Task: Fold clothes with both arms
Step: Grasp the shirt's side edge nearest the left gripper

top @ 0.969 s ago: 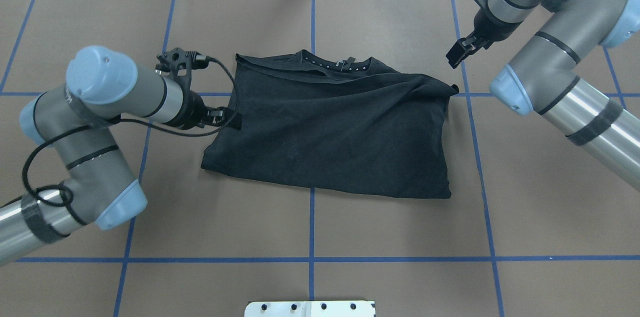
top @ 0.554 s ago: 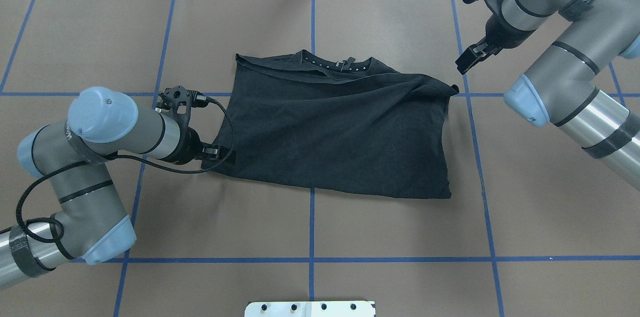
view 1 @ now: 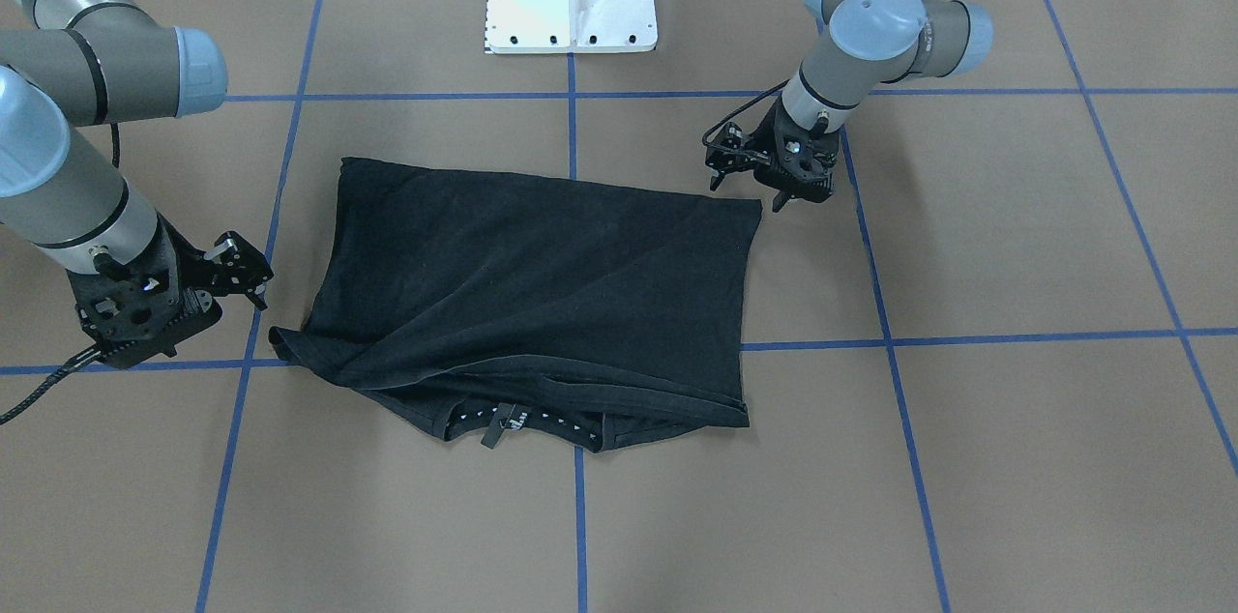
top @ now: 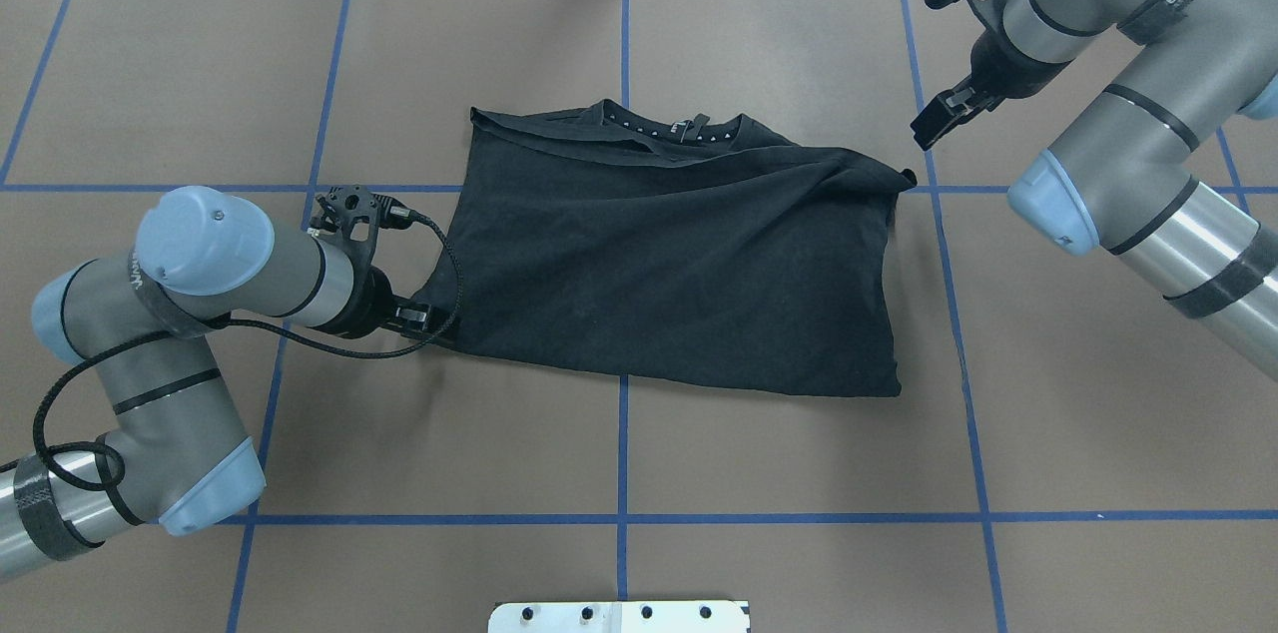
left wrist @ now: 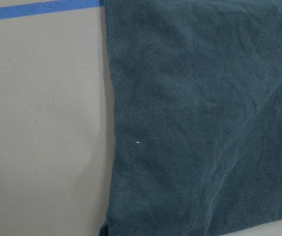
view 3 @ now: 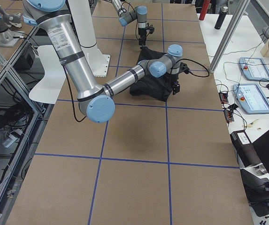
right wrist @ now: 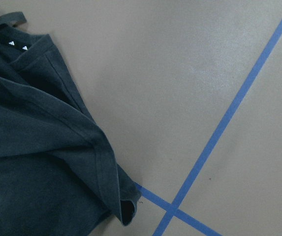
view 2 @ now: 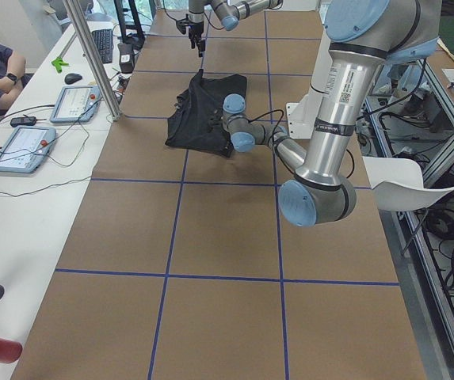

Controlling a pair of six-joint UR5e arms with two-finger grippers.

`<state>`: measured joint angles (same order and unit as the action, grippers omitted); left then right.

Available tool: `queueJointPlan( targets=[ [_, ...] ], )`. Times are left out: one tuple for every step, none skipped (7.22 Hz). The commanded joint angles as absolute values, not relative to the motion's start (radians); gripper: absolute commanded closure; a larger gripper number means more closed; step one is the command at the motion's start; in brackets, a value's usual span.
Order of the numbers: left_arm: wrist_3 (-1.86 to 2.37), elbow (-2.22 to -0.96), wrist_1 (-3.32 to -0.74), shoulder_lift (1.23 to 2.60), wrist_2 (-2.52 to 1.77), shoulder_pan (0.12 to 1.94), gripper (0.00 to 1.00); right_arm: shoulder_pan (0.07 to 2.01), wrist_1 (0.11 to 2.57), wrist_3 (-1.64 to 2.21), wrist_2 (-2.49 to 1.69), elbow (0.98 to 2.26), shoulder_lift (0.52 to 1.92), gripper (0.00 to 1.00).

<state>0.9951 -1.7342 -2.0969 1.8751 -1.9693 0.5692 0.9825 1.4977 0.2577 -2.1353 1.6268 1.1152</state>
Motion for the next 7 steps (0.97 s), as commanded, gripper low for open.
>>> queueJointPlan(
  targets=[
    [0.996, -1.727, -2.097, 1.876, -1.970, 0.569, 0.41, 0.980, 1.497, 0.258, -2.135, 1.626, 1.115, 0.01],
    [0.994, -1.726, -2.097, 1.876, -1.970, 0.569, 0.45, 0.980, 1.497, 0.258, -2.135, 1.626, 1.115, 0.01],
    [0.994, -1.726, -2.097, 1.876, -1.970, 0.569, 0.48, 0.980, 1.497, 0.258, -2.135, 1.626, 1.115, 0.01],
    [0.994, -1.723, -2.097, 1.876, -1.970, 0.571, 0.54, 0.980, 1.497, 0.258, -2.134, 1.626, 1.115, 0.01],
    [0.994, -1.723, -2.095, 1.876, -1.968, 0.575, 0.60, 0.980, 1.497, 0.258, -2.134, 1.626, 1.115, 0.01],
    [0.993, -1.723, -2.095, 1.876, -1.968, 0.580, 0.71, 0.980, 1.497, 0.258, -2.134, 1.628, 1.115, 0.01],
    [0.992, -1.721, -2.095, 1.876, -1.967, 0.586, 0.89, 0.980, 1.497, 0.258, -2.132, 1.628, 1.115, 0.01]
  ],
)
